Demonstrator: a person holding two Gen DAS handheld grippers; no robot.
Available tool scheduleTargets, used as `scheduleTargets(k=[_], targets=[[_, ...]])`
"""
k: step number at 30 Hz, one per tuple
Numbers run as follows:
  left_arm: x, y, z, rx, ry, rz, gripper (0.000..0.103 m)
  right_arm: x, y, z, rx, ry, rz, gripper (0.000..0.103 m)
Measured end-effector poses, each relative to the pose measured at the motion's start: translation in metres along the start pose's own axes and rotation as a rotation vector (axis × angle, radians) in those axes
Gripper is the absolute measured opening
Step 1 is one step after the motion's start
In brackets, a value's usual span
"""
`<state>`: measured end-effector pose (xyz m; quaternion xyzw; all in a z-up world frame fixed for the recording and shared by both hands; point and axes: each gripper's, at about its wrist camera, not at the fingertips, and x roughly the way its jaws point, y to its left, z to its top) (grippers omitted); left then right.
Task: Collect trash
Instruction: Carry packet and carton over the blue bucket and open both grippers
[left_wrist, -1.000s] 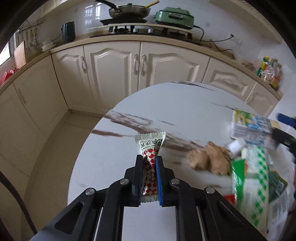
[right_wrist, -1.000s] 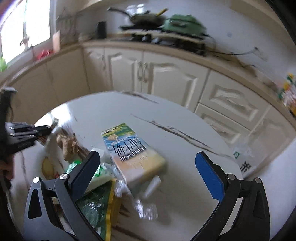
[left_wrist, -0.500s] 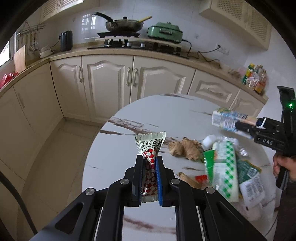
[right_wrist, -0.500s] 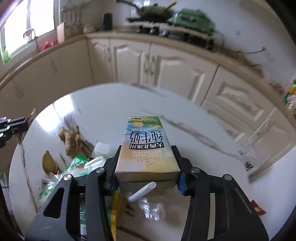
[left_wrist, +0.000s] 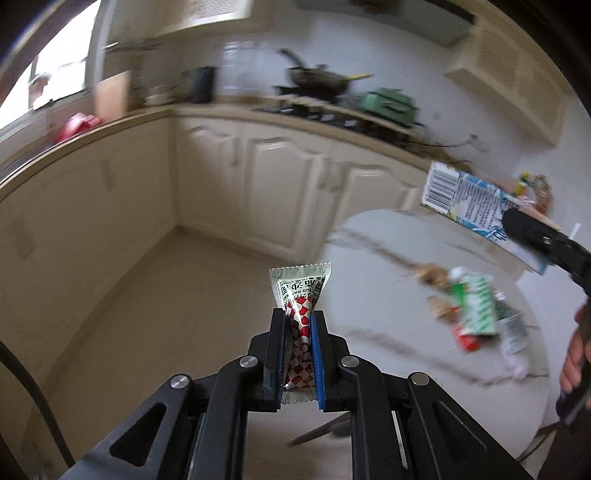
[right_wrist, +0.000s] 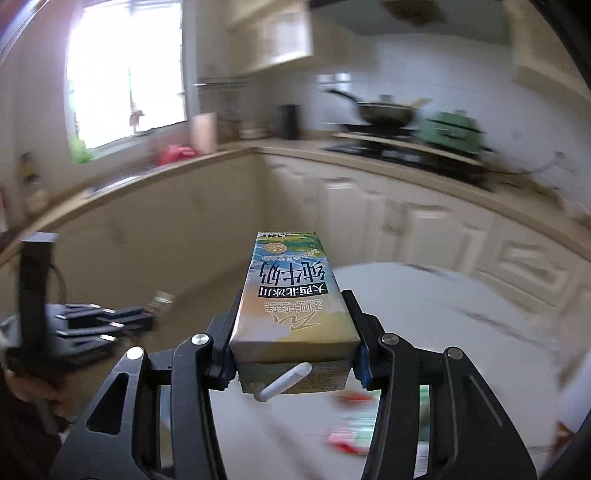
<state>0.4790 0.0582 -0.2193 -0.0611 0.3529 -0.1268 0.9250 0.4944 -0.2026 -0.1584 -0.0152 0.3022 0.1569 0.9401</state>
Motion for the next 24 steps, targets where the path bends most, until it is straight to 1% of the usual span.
scheduleTargets(k=[1, 2, 4, 5, 6, 7, 10, 13, 16, 18, 19, 21, 24], targets=[[-0.004, 0.019, -0.010, -0.024, 0.008, 0.027, 0.009, 0.014, 0.031, -0.002, -0.014, 0.012, 0.053, 0.046], [-0.006, 0.036, -0.019, -0.045, 0.017, 0.052, 0.009, 0.024, 0.051, -0.005, -0.024, 0.024, 0.088, 0.046], [-0.009, 0.063, -0.037, -0.073, 0.042, 0.107, 0.009, 0.050, 0.092, -0.014, -0.046, 0.053, 0.136, 0.046], [-0.008, 0.077, -0.046, -0.088, 0.059, 0.129, 0.009, 0.068, 0.116, -0.021, -0.067, 0.079, 0.148, 0.046], [-0.006, 0.087, -0.053, -0.101, 0.076, 0.141, 0.009, 0.082, 0.130, -0.028, -0.076, 0.100, 0.159, 0.046], [-0.002, 0.100, -0.063, -0.120, 0.101, 0.154, 0.009, 0.104, 0.151, -0.038, -0.079, 0.138, 0.180, 0.046], [0.014, 0.131, -0.089, -0.163, 0.178, 0.169, 0.009, 0.153, 0.186, -0.065, -0.104, 0.236, 0.182, 0.046], [0.041, 0.154, -0.116, -0.192, 0.268, 0.177, 0.009, 0.201, 0.200, -0.092, -0.130, 0.334, 0.155, 0.046], [0.071, 0.171, -0.142, -0.241, 0.356, 0.137, 0.010, 0.240, 0.205, -0.123, -0.125, 0.434, 0.139, 0.046], [0.089, 0.178, -0.155, -0.241, 0.406, 0.164, 0.010, 0.263, 0.203, -0.143, -0.109, 0.500, 0.132, 0.046], [0.099, 0.181, -0.162, -0.239, 0.432, 0.174, 0.010, 0.270, 0.201, -0.148, -0.100, 0.518, 0.128, 0.046], [0.114, 0.191, -0.173, -0.265, 0.488, 0.171, 0.013, 0.289, 0.200, -0.163, -0.088, 0.572, 0.123, 0.046], [0.126, 0.203, -0.181, -0.276, 0.524, 0.207, 0.016, 0.312, 0.198, -0.181, -0.070, 0.636, 0.118, 0.046]])
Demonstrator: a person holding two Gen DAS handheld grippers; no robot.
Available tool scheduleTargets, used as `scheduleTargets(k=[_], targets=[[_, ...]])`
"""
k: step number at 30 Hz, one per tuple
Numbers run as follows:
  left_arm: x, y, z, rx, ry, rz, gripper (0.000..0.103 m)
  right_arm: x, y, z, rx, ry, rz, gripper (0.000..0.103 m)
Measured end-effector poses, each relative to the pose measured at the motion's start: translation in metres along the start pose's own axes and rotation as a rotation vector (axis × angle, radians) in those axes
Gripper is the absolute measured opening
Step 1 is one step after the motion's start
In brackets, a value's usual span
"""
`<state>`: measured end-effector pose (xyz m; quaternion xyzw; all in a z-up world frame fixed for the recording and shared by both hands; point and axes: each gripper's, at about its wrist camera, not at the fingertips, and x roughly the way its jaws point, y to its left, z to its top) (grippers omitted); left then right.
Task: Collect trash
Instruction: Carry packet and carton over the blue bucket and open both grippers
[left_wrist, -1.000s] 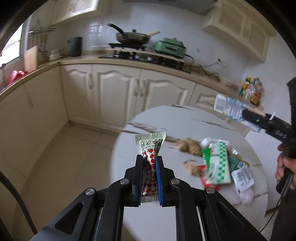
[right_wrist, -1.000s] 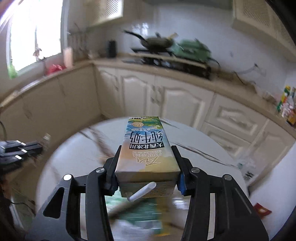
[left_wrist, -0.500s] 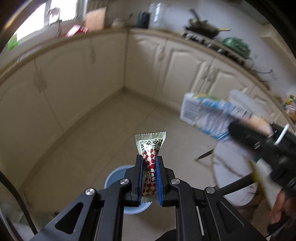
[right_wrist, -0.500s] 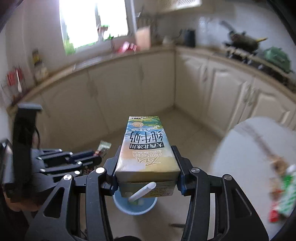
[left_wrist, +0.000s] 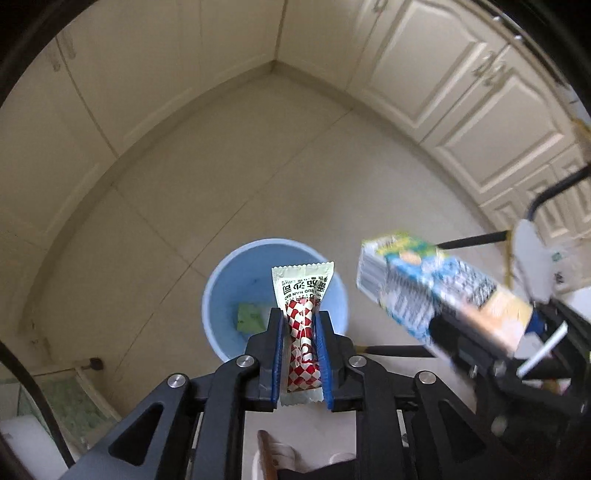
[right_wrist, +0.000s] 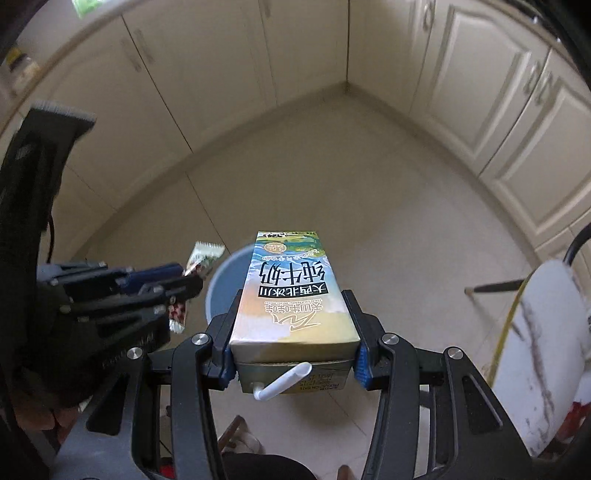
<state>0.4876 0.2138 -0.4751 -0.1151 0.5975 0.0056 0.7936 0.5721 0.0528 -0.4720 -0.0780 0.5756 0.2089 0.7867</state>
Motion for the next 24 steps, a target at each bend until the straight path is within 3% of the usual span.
scheduleTargets(k=[1, 4, 6, 14, 15, 16, 17, 24], targets=[[0.004, 0.003, 0.001, 0.000, 0.013, 0.014, 0.017, 0.011, -0.002, 0.000, 0.015, 0.024, 0.018, 0.046], [0.011, 0.015, 0.007, -0.023, 0.053, 0.037, 0.032, 0.030, -0.006, 0.002, 0.041, 0.062, 0.049, 0.046], [0.013, 0.026, 0.012, -0.048, 0.070, 0.018, 0.048, 0.042, -0.008, 0.003, 0.057, 0.090, 0.069, 0.046], [-0.026, 0.053, 0.026, -0.126, 0.033, 0.061, 0.048, 0.059, 0.010, -0.005, 0.083, 0.123, 0.145, 0.047], [-0.037, 0.056, 0.024, -0.133, 0.016, 0.067, 0.048, 0.056, 0.013, -0.006, 0.080, 0.111, 0.148, 0.053], [-0.047, 0.049, 0.035, -0.136, 0.002, 0.070, 0.048, 0.052, 0.014, -0.005, 0.074, 0.099, 0.139, 0.069], [-0.059, 0.045, 0.036, -0.142, -0.015, 0.077, 0.048, 0.045, 0.014, -0.003, 0.066, 0.080, 0.129, 0.076], [-0.167, -0.005, -0.007, -0.149, -0.232, 0.106, 0.049, -0.032, 0.013, 0.004, 0.039, -0.092, 0.070, 0.087]])
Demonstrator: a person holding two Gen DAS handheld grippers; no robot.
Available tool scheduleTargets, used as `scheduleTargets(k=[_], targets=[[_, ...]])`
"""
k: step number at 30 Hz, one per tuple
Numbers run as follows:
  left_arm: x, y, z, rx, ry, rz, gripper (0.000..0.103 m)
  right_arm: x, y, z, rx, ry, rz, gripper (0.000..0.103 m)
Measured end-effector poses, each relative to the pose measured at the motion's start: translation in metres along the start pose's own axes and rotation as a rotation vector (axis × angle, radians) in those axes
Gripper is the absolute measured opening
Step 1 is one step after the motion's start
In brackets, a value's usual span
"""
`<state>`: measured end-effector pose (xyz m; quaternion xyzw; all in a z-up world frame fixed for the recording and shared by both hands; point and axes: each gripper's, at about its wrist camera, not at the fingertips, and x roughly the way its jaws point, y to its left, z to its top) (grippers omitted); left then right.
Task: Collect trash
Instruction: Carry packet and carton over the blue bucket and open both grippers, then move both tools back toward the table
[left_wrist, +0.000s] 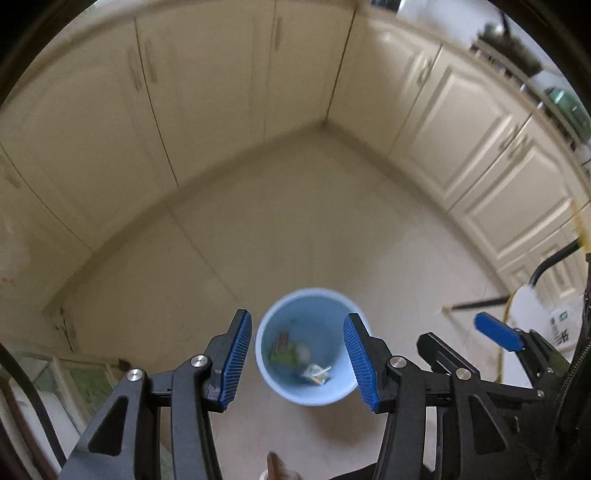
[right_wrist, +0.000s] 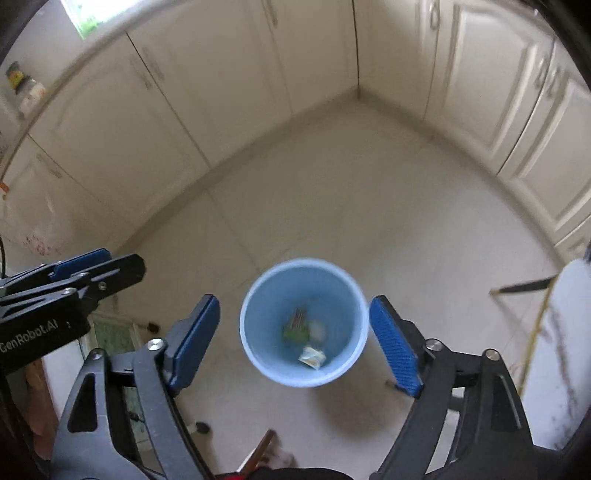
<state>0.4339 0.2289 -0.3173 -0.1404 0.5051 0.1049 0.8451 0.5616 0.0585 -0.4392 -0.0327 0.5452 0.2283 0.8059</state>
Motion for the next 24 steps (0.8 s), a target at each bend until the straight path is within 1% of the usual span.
scheduleTargets(k=[1, 3, 4, 5, 7, 8, 9, 10, 12, 13, 14, 15, 16, 19, 22, 24], targets=[[-0.021, -0.005, -0.002, -0.001, -0.042, -0.010, 0.049, -0.017, 0.002, 0.002, -0.010, -0.036, -0.021, 0.091], [-0.059, -0.017, -0.010, 0.004, -0.120, -0.023, 0.053, -0.057, 0.011, 0.002, -0.036, -0.119, -0.050, 0.093], [-0.084, -0.024, -0.014, 0.007, -0.171, -0.028, 0.055, -0.085, 0.015, 0.002, -0.045, -0.175, -0.061, 0.094], [-0.101, -0.029, -0.018, 0.013, -0.208, -0.027, 0.057, -0.102, 0.017, 0.002, -0.047, -0.207, -0.066, 0.095], [-0.145, -0.047, -0.036, 0.028, -0.308, -0.023, 0.060, -0.140, 0.026, 0.001, -0.061, -0.286, -0.092, 0.102], [-0.168, -0.055, -0.044, 0.040, -0.359, -0.014, 0.064, -0.164, 0.037, 0.000, -0.072, -0.333, -0.108, 0.102], [-0.179, -0.064, -0.051, 0.048, -0.389, -0.011, 0.069, -0.180, 0.038, -0.003, -0.076, -0.369, -0.118, 0.102], [-0.198, -0.076, -0.064, 0.061, -0.434, -0.008, 0.071, -0.199, 0.038, -0.008, -0.076, -0.405, -0.130, 0.103], [-0.225, -0.098, -0.086, 0.081, -0.503, -0.014, 0.080, -0.236, 0.036, -0.013, -0.072, -0.474, -0.142, 0.103], [-0.240, -0.111, -0.101, 0.091, -0.540, -0.020, 0.084, -0.260, 0.035, -0.021, -0.069, -0.521, -0.150, 0.103], [-0.248, -0.122, -0.113, 0.102, -0.571, -0.021, 0.089, -0.274, 0.036, -0.021, -0.068, -0.548, -0.166, 0.103], [-0.262, -0.131, -0.127, 0.112, -0.607, -0.020, 0.092, -0.292, 0.039, -0.025, -0.069, -0.575, -0.180, 0.103], [-0.277, -0.137, -0.150, 0.123, -0.655, -0.012, 0.093, -0.314, 0.036, -0.034, -0.070, -0.617, -0.196, 0.103], [-0.304, -0.168, -0.197, 0.148, -0.769, 0.002, 0.098, -0.359, 0.042, -0.048, -0.067, -0.682, -0.241, 0.103], [-0.328, -0.198, -0.239, 0.176, -0.851, -0.011, 0.102, -0.400, 0.045, -0.076, -0.054, -0.741, -0.278, 0.103], [-0.339, -0.211, -0.264, 0.188, -0.886, -0.018, 0.102, -0.425, 0.041, -0.093, -0.046, -0.777, -0.289, 0.103]])
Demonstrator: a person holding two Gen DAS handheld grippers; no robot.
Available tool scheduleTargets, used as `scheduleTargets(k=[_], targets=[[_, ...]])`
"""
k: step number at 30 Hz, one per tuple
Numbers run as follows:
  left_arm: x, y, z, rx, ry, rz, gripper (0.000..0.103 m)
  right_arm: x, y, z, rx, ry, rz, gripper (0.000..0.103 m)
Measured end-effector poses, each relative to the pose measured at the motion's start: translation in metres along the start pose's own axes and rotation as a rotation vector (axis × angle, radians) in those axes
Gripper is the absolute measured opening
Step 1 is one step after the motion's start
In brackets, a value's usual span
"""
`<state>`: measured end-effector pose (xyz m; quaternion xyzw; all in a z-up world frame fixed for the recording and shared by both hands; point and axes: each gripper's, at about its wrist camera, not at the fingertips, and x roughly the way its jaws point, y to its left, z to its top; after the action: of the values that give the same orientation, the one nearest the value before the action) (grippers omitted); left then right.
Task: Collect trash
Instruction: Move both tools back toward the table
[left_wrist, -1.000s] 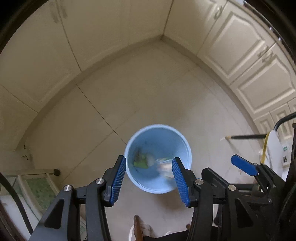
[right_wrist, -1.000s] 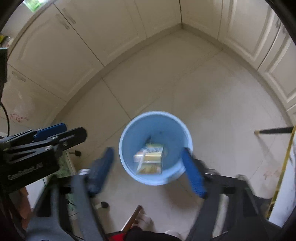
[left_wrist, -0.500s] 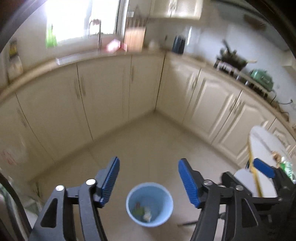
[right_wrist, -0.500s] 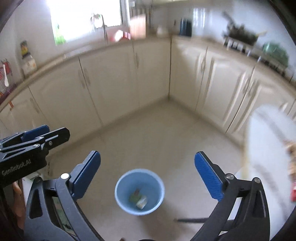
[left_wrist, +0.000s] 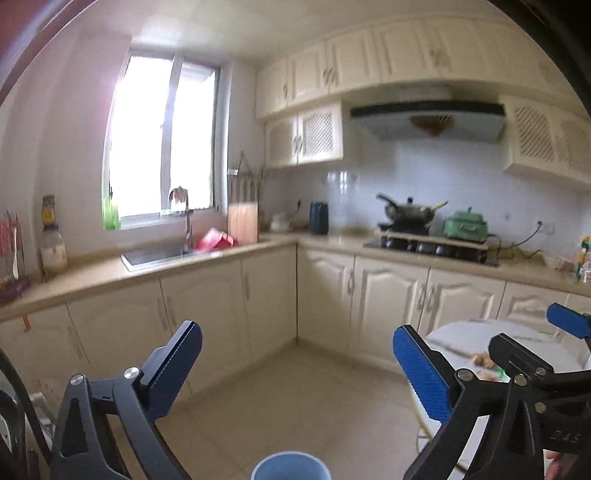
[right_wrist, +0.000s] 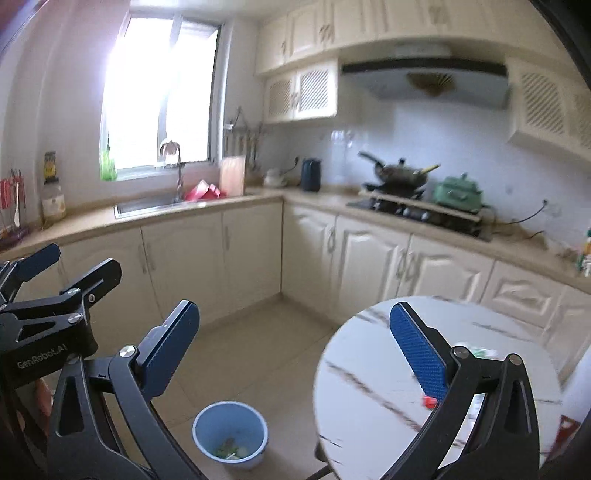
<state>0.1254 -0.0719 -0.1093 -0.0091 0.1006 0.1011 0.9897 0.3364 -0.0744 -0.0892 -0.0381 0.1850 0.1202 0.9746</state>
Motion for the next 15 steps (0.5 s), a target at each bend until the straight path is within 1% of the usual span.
scheduleTargets(k=[2, 4, 5, 6, 7, 8, 9, 11, 14, 15], targets=[[-0.027, -0.023, -0.007, 0.009, -0.025, -0.014, 0.102, -0.024, -0.012, 0.001, 0.007, -0.024, -0.016, 0.103], [-0.047, -0.039, -0.024, 0.004, -0.038, -0.041, 0.102, -0.046, -0.023, 0.001, 0.019, -0.051, -0.035, 0.103], [-0.062, -0.030, -0.045, 0.003, -0.039, -0.057, 0.102, -0.058, -0.030, 0.001, 0.024, -0.058, -0.044, 0.103], [-0.067, -0.031, -0.055, 0.003, -0.047, -0.073, 0.102, -0.067, -0.036, -0.001, 0.029, -0.064, -0.051, 0.103], [-0.073, -0.019, -0.067, 0.007, -0.057, -0.082, 0.102, -0.075, -0.041, -0.003, 0.036, -0.077, -0.063, 0.103], [-0.085, -0.022, -0.069, 0.018, -0.065, -0.088, 0.102, -0.085, -0.047, -0.004, 0.047, -0.088, -0.076, 0.103], [-0.091, -0.003, -0.072, 0.024, -0.074, -0.096, 0.102, -0.092, -0.053, -0.007, 0.055, -0.093, -0.081, 0.103], [-0.099, 0.003, -0.079, 0.046, -0.083, -0.112, 0.102, -0.108, -0.068, -0.010, 0.076, -0.114, -0.094, 0.103], [-0.115, -0.002, -0.087, 0.069, -0.090, -0.138, 0.103, -0.124, -0.085, -0.014, 0.095, -0.134, -0.125, 0.103], [-0.111, -0.004, -0.085, 0.073, -0.091, -0.148, 0.103, -0.129, -0.091, -0.016, 0.103, -0.143, -0.132, 0.103]])
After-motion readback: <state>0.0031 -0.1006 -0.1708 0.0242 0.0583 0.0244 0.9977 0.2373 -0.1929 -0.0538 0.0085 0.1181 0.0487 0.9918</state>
